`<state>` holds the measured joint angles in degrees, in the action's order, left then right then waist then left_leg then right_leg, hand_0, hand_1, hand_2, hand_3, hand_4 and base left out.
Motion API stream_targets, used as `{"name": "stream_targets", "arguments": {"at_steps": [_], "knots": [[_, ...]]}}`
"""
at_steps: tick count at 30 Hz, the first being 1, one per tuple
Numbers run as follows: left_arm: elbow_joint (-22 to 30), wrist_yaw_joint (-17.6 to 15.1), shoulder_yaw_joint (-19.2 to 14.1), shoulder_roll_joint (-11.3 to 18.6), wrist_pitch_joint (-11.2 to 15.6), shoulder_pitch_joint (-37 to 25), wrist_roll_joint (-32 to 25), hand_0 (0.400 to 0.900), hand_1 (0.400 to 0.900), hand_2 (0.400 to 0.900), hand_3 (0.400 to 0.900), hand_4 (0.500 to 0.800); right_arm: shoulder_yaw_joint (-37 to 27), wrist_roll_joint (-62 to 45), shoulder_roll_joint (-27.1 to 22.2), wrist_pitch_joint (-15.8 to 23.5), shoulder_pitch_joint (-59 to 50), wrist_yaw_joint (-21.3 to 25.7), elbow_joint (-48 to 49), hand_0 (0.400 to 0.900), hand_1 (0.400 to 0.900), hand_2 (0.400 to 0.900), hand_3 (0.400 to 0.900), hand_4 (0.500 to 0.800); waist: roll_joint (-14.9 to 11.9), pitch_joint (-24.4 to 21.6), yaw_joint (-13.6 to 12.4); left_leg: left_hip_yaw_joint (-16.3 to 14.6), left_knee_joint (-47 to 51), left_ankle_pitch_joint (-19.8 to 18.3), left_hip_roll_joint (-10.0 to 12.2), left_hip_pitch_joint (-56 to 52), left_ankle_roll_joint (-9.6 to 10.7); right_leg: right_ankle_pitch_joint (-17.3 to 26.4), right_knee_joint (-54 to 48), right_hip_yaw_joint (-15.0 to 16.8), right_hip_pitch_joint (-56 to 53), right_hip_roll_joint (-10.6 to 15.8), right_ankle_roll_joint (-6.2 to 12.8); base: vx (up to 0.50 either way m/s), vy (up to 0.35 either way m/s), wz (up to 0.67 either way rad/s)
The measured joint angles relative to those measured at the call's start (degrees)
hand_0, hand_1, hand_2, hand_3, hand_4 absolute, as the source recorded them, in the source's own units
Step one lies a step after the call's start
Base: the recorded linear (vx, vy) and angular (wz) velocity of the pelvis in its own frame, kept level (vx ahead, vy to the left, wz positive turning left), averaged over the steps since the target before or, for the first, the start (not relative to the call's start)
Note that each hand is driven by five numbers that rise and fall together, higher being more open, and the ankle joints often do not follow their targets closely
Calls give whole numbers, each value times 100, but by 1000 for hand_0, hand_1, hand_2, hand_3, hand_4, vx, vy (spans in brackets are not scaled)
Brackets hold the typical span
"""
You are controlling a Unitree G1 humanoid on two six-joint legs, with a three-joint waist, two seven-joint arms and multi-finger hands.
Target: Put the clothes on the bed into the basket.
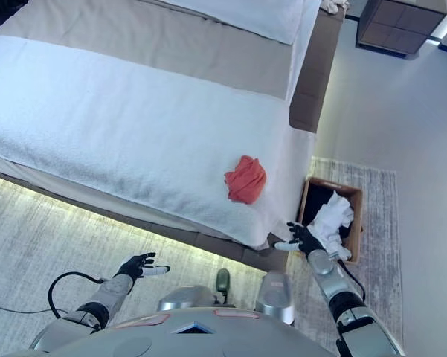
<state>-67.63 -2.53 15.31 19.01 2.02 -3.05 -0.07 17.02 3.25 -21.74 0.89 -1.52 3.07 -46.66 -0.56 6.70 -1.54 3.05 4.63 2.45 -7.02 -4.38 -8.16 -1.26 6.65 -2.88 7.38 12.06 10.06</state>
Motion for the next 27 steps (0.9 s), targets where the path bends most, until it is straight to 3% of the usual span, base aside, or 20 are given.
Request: {"name": "stream_targets", "arguments": {"at_steps": [2, 4, 9, 14, 19, 27], "knots": [[80, -57, -118, 4, 53, 64, 25, 900, 900, 900, 900, 800, -157, 194, -9, -4, 22, 130, 93, 900, 900, 900, 900, 800, -126, -74, -19, 130, 0, -26, -5, -35, 199, 382, -771, -118, -499, 11, -108, 159, -270, 25], [164, -140, -222, 6, 67, 208, 25, 900, 900, 900, 900, 800, -200, 322, -61, -23, 2, 234, 238, 900, 900, 900, 900, 800, -249, -165, -23, 268, 5, -75, -9, -74, 405, 824, -1196, -285, -786, 8, -97, 107, -210, 23], [298, -174, -224, -173, 79, 531, 28, 900, 900, 900, 900, 800, -207, 782, -528, -18, -78, 425, 860, 900, 900, 900, 900, 800, -150, -296, -20, 364, 37, -186, 375, 39, 739, 760, -1193, -446, -733, -347, -253, 56, -150, 14], [343, -193, -230, -329, 89, 637, 30, 900, 900, 900, 900, 800, -211, 1148, -853, -32, -202, 545, 994, 900, 900, 900, 900, 800, -181, -398, -41, 514, 13, -177, 610, 138, 847, 696, -1195, -634, -711, -578, -395, 62, -83, 16], [332, -218, -230, -345, 112, 713, 27, 900, 900, 900, 900, 800, -87, 1321, -867, -34, -380, 541, 1085, 900, 900, 900, 900, 800, -226, -429, -85, 644, 31, -175, 731, 226, 931, 653, -1195, -758, -707, -696, -469, 33, -41, 17], [248, -357, -228, -278, 114, 516, 24, 900, 900, 900, 900, 800, 750, 1165, -830, -17, -788, 445, 1083, 900, 900, 900, 900, 800, -536, -280, -360, 791, -10, -52, 821, 616, 1100, 719, -1164, -928, -347, -790, -588, -45, -27, 6]]}}
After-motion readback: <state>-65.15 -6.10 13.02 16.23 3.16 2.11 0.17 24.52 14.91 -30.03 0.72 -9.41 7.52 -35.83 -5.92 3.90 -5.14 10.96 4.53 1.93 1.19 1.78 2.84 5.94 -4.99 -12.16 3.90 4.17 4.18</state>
